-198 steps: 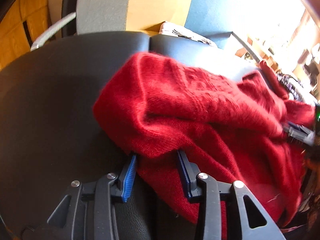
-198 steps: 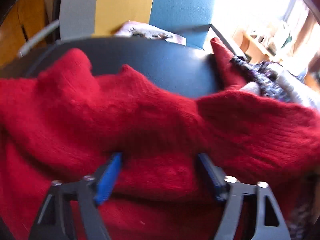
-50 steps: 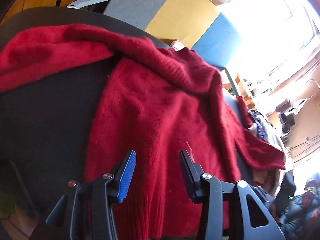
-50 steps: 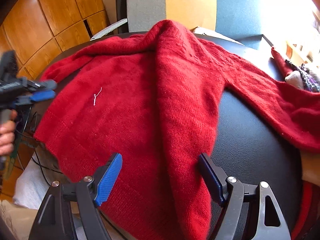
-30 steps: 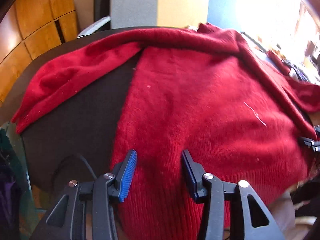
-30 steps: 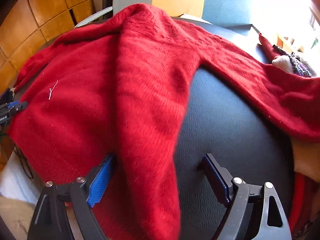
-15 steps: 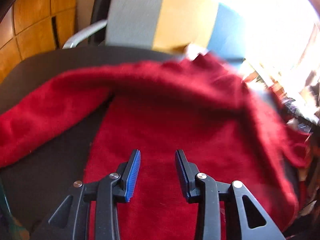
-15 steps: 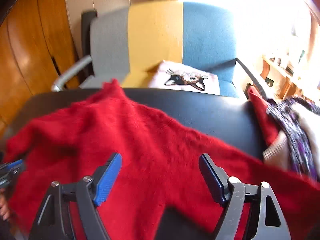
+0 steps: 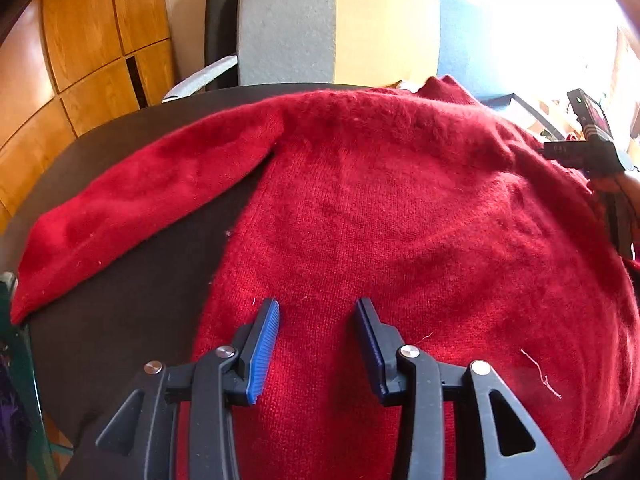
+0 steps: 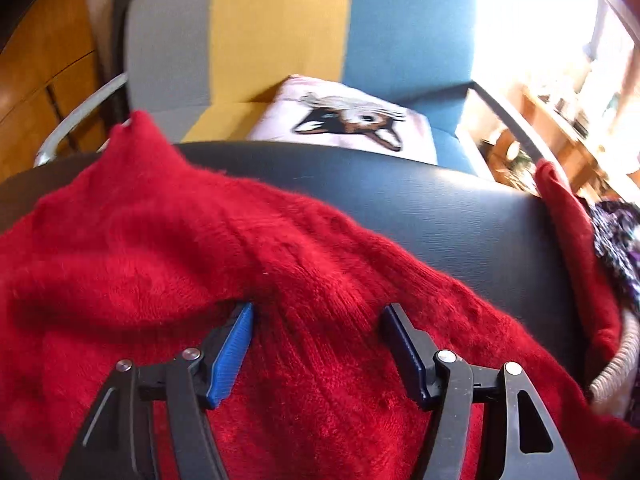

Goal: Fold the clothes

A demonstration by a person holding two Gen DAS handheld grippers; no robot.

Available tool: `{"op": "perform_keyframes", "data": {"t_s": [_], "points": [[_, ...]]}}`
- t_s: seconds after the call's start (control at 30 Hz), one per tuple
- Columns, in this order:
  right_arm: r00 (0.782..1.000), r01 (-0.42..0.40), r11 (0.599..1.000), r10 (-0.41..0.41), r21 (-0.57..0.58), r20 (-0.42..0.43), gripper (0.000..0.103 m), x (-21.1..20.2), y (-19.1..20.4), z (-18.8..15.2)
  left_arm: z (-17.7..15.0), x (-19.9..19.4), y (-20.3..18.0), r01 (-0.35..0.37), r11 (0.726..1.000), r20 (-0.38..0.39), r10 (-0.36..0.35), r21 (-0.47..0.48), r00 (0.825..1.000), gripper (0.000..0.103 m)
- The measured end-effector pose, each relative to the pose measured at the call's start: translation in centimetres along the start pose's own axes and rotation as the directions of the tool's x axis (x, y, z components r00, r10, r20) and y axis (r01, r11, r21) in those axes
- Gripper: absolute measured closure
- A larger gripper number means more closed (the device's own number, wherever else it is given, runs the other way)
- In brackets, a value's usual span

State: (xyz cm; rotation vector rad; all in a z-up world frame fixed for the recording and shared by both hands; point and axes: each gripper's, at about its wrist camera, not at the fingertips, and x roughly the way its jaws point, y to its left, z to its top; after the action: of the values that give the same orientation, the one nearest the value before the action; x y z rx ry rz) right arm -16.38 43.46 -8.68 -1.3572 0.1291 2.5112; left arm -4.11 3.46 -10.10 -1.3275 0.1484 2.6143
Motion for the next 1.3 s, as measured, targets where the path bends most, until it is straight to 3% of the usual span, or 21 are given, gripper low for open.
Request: {"op": "perform_keyframes", "data": {"t_s": [0.13,0.2,0.27,0.33,0.4,0.47,0.53,0.6,0.7,0.8,0.87,0.97,1.0,1.07,1.17,1.3], "points": [[1.0,0.019,1.0,-0.019,0.013,0.01,0.036,0.4,-1.0,0.4,1.9,0.7,0.6,0.051,0.992,-0.081,-0.061,-0.112,0.995,0.064],[1.0,0.005,1.0,-0.005,0.024,0.0,0.036,-0.3,-1.0,1.0,3.4,0.6,1.7,0.132,0.964,-0.104,-0.159,-0.232,0.982,0.064],[0.998,-0.048,0.998,0.047,0.035,0.035,0.037,-1.6,-0.8,1.6,5.1,0.2,2.6,0.191,0.923,-0.062,-0.223,-0.334,0.973,0.064],[0.99,-0.102,0.995,0.102,-0.011,0.095,0.037,-3.2,1.1,2.1,6.8,0.3,2.3,0.176,0.925,-0.023,-0.195,-0.337,0.981,0.064],[0.988,-0.104,0.991,0.113,-0.082,0.11,0.037,-3.7,3.6,2.8,8.5,1.3,1.6,0.125,0.943,-0.006,-0.133,-0.307,0.991,0.065],[0.987,-0.106,0.984,0.121,-0.143,0.107,0.037,-3.6,6.2,3.8,9.3,2.7,0.8,0.111,0.953,-0.017,-0.121,-0.282,0.993,0.065],[0.985,-0.145,0.983,0.154,-0.113,0.075,0.037,-2.3,7.4,4.8,9.6,5.1,0.1,0.084,0.964,-0.059,-0.102,-0.251,0.993,0.065],[0.984,-0.169,0.982,0.172,-0.081,0.035,0.037,-1.0,8.6,5.3,9.4,6.2,-0.3,0.044,0.976,-0.064,-0.058,-0.212,0.996,0.065],[0.979,-0.204,0.976,0.202,-0.071,-0.03,0.036,1.3,10.9,5.5,8.3,6.1,-0.5,-0.078,0.99,0.003,0.079,-0.114,0.997,0.064],[0.983,-0.178,0.975,0.182,-0.133,0.02,0.034,1.3,13.5,4.3,7.1,5.8,0.6,-0.147,0.986,0.033,0.15,-0.084,0.988,0.063],[0.961,-0.273,0.95,0.276,-0.152,-0.005,0.032,1.1,14.2,4.0,6.6,5.6,1.5,-0.175,0.979,0.026,0.178,-0.101,0.984,0.061],[0.904,-0.425,0.888,0.426,-0.174,-0.031,0.04,-0.3,13.1,5.4,6.3,5.5,2.8,-0.146,0.983,0.025,0.15,-0.112,0.988,0.059],[0.908,-0.413,0.9,0.419,-0.137,0.017,0.039,-0.9,11.6,6.1,6.3,5.6,2.8,-0.142,0.983,0.026,0.146,-0.113,0.989,0.059],[0.94,-0.327,0.945,0.328,-0.033,0.095,0.038,-1.1,8.4,7.9,6.2,5.5,2.7,-0.157,0.982,0.028,0.16,-0.101,0.987,0.059],[0.979,-0.204,0.979,0.204,-0.003,0.001,0.038,1.6,6.5,10.0,5.8,4.9,2.5,-0.187,0.979,0.036,0.19,-0.081,0.981,0.059],[0.983,-0.175,0.983,0.17,-0.061,-0.076,0.034,5.1,6.7,10.6,6.4,5.8,2.5,-0.164,0.981,0.037,0.169,-0.1,0.985,0.058]]}}
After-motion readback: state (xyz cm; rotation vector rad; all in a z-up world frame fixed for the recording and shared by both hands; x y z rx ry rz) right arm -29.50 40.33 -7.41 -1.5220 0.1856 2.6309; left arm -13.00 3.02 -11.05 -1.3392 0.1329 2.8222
